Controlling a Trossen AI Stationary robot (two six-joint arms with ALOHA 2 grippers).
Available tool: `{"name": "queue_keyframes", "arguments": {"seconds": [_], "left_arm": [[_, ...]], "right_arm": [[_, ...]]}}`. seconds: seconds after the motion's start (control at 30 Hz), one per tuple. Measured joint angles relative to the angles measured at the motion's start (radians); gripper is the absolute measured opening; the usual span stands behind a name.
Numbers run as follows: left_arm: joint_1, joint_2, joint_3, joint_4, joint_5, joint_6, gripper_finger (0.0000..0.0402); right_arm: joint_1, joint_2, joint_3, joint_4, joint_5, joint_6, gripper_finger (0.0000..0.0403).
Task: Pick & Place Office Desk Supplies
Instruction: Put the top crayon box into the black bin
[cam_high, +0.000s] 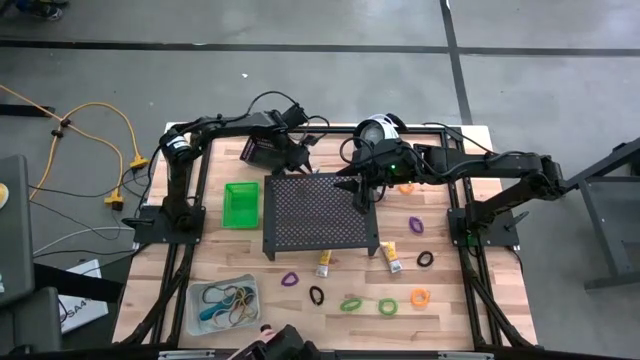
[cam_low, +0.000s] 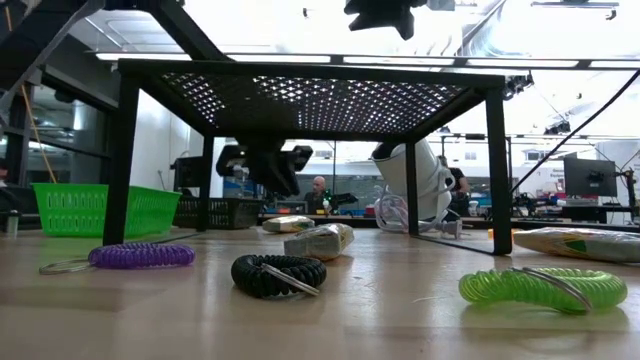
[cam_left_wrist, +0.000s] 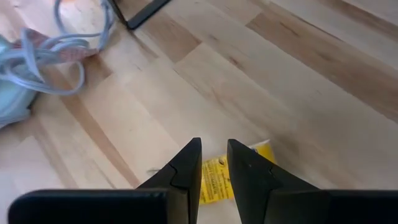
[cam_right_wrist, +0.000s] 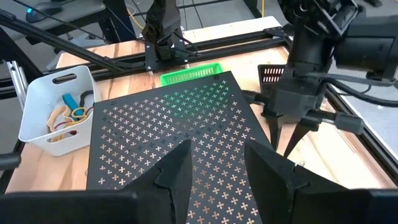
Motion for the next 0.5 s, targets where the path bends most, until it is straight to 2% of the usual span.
{"name": "queue_keyframes", "arguments": {"seconds": [0.23, 0.5], "left_arm": [[0.000, 0.030, 0.000, 0.006, 0.049, 0.087, 0.0071], [-0.006, 0.056, 0.001, 0.005, 0.080, 0.109, 0.0071]], "right_arm": [[0.000, 0.000, 0.000, 0.001, -0.002, 0.000, 0.0135], [0.000, 0.000, 0.000, 0.009, 0.000, 0.000, 0.0135]]}}
